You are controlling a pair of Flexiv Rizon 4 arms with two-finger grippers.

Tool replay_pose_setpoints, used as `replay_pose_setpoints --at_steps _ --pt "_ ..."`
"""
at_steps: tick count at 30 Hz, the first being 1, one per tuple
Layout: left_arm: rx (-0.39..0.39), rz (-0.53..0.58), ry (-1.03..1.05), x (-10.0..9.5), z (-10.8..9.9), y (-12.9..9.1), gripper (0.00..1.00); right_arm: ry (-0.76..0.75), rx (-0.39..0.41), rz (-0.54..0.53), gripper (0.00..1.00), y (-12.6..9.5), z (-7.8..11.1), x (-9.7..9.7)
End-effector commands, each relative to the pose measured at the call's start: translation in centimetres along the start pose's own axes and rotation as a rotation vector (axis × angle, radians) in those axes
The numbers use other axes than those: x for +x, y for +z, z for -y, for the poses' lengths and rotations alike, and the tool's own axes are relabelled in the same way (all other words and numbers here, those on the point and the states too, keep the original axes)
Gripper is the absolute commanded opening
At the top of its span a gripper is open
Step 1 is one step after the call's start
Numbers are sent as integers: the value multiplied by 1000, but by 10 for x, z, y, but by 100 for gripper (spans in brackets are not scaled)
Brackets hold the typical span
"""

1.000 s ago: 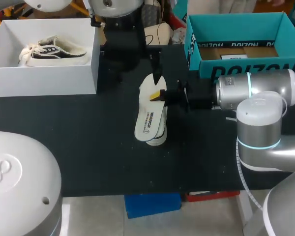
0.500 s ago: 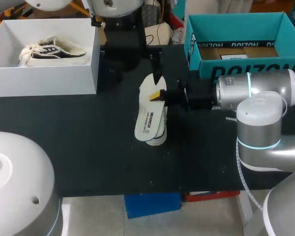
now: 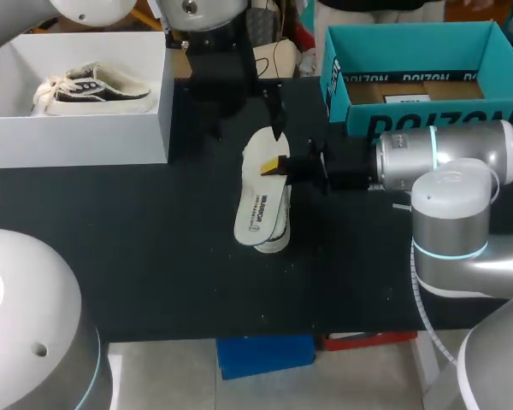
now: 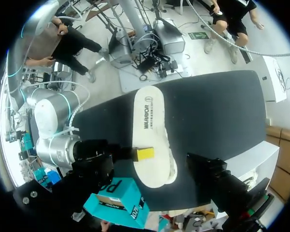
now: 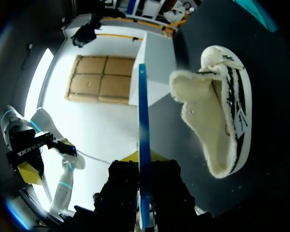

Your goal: Take the shoe out of the shoebox, open the shoe tongue, remove and reinsert the insole, then place the shoe into the shoebox

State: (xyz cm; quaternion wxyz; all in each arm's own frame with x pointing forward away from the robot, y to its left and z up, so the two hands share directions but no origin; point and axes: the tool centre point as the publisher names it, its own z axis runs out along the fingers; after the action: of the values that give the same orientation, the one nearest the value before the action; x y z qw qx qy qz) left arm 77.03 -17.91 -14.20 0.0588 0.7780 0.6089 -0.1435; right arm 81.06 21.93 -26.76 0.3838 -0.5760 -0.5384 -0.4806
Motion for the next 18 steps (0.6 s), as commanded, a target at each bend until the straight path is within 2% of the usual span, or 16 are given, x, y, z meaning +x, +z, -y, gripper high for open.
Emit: replay_pose_setpoints --at_steps 1,2,4,8,14,18 --pt "16 -21 -7 -1 -36 -1 100 1 -1 2 0 1 0 0" --pt "35 0 10 -1 -41 -3 100 1 -1 2 0 1 0 0" --pt "-14 -64 -18 0 -57 -3 100 1 -1 2 0 1 0 0" --pt "-31 -59 -34 4 -86 -4 100 1 -1 2 0 1 0 0" --pt "-22 -36 -43 9 -123 1 100 1 -1 2 0 1 0 0" --pt "-7 -8 -41 9 -139 5 100 1 -1 2 0 1 0 0"
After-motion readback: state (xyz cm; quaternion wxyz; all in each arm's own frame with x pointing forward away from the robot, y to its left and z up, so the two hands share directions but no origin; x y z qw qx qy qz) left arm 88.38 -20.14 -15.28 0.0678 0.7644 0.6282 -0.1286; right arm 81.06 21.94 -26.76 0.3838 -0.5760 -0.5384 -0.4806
